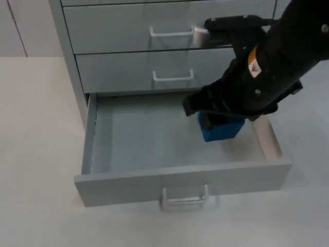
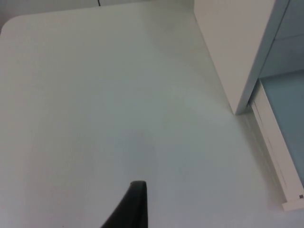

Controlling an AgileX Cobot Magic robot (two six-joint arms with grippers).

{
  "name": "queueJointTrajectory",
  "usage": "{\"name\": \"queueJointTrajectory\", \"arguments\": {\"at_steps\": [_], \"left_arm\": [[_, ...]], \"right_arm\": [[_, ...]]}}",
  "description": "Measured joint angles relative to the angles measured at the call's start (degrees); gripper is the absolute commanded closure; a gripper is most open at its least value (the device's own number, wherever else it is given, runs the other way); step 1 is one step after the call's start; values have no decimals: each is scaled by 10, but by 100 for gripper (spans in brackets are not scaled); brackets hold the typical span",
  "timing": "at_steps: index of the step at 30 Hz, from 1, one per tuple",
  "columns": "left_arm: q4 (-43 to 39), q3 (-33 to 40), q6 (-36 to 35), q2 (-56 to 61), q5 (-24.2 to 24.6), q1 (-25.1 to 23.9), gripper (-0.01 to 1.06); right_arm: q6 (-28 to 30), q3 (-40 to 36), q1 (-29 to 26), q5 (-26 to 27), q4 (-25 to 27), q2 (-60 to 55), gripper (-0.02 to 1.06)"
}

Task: Open the drawer with the left hand, place the block into the drawer with the right hand, then close the drawer with the left hand.

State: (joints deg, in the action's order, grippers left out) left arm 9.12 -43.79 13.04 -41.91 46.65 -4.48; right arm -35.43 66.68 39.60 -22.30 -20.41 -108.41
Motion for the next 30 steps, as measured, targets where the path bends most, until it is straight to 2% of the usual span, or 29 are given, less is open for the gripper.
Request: {"name": "queueJointTrajectory", "arguments": {"at_steps": [3,4,6,8,10,11,12,14,15,16,19,27,30], "left_arm": [[0,0,0,0,0,0,0],[0,0,0,0,0,0,0],[0,0,0,0,0,0,0],[0,0,0,0,0,0,0],[0,0,0,0,0,0,0],[0,0,0,0,-1,0,0],[0,0,0,0,-3,0,0],[0,0,0,0,-4,0,0],[0,0,0,0,-4,0,0],[0,0,0,0,-5,0,0],[0,0,1,0,-5,0,0],[0,0,2,0,-6,0,0],[1,0,2,0,-6,0,0]], "right_arm": [[-43,0,0,34,-36,-31,105],[-43,0,0,34,-36,-31,105],[-87,0,0,42,-70,-55,104],[-106,0,0,43,-83,-70,100],[-111,0,0,43,-87,-75,88],[-114,0,0,43,-89,-79,88],[-115,0,0,43,-89,-82,81],[-115,0,0,43,-92,-85,62],[-115,0,0,43,-92,-85,49],[-116,0,0,43,-95,-85,49],[-117,0,0,45,-101,-85,32],[-117,0,0,40,-103,-71,31],[-117,0,5,9,-106,-27,31]]}}
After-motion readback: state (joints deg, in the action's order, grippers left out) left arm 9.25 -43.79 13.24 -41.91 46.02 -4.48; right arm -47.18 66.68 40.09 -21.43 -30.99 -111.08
